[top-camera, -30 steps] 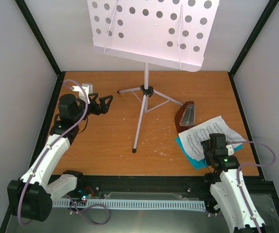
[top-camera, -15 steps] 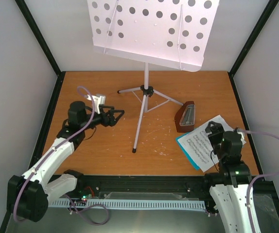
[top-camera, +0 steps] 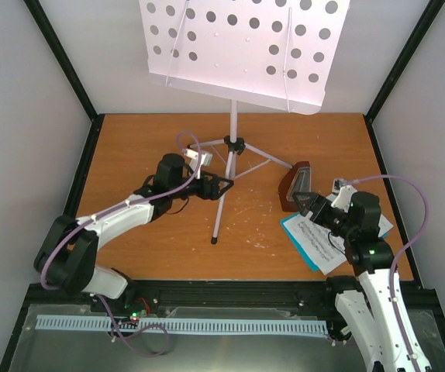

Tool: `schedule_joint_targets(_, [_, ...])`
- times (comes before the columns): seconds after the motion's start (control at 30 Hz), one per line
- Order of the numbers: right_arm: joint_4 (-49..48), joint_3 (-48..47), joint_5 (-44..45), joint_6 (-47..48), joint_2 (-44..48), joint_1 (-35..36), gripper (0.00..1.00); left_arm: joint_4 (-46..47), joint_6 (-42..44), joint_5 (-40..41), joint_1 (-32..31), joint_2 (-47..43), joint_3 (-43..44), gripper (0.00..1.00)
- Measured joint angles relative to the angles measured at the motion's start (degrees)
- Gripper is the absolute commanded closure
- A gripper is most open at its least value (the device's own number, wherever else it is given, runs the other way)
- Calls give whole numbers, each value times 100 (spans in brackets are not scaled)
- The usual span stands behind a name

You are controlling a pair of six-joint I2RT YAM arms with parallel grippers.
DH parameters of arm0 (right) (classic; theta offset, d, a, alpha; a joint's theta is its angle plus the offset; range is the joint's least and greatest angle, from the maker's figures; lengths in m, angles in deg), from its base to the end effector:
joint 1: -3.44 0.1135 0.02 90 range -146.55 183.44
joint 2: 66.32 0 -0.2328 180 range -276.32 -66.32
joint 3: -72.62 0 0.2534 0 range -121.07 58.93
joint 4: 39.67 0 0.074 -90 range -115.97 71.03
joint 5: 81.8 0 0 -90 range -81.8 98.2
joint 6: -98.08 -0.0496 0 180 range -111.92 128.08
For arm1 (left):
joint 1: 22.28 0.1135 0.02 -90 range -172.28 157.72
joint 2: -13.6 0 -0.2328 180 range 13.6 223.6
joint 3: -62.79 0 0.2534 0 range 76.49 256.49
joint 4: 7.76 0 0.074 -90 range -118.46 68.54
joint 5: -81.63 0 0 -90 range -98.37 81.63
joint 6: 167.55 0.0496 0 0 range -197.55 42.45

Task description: Pack up the instrument practice props

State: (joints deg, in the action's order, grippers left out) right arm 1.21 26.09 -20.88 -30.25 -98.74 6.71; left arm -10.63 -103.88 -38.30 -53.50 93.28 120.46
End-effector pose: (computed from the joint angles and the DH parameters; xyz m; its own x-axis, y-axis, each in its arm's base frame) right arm 0.1724 0.0340 0.2472 -0.6524 0.5056 -0.5646 -0.1001 0.6810 0.7254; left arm 0.2603 -0.1867 0.1983 -0.6934 -0.0292 -0.7200 0.5899 0.5507 -0.5905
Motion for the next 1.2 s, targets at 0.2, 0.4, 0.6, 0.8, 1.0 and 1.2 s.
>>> schedule_joint_targets(0.2, [-249, 0, -472, 374, -157, 7, 29, 17, 280, 361, -13, 654, 793, 36])
schedule_joint_targets(0.4, [-573, -35, -649, 601, -813, 28, 37, -35, 522, 490, -20, 955, 1075, 55])
schedule_joint_targets(0.6, [-820, -85, -649, 704, -1185, 201, 41, -79, 699, 577, -20, 953, 1049, 79])
schedule_joint_targets(0.8, [-968, -85, -520, 730, -1209, 568, 41, -118, 782, 708, -57, 715, 839, 87])
schedule_joint_targets(1.0, [-1167, -85, -391, 721, -1137, 905, 40, -487, 857, 946, -55, -74, 295, 88])
schedule_joint_targets(1.2, [-1453, -87, -269, 654, -1178, 1259, 40, -820, 916, 1019, -31, -713, -114, 83])
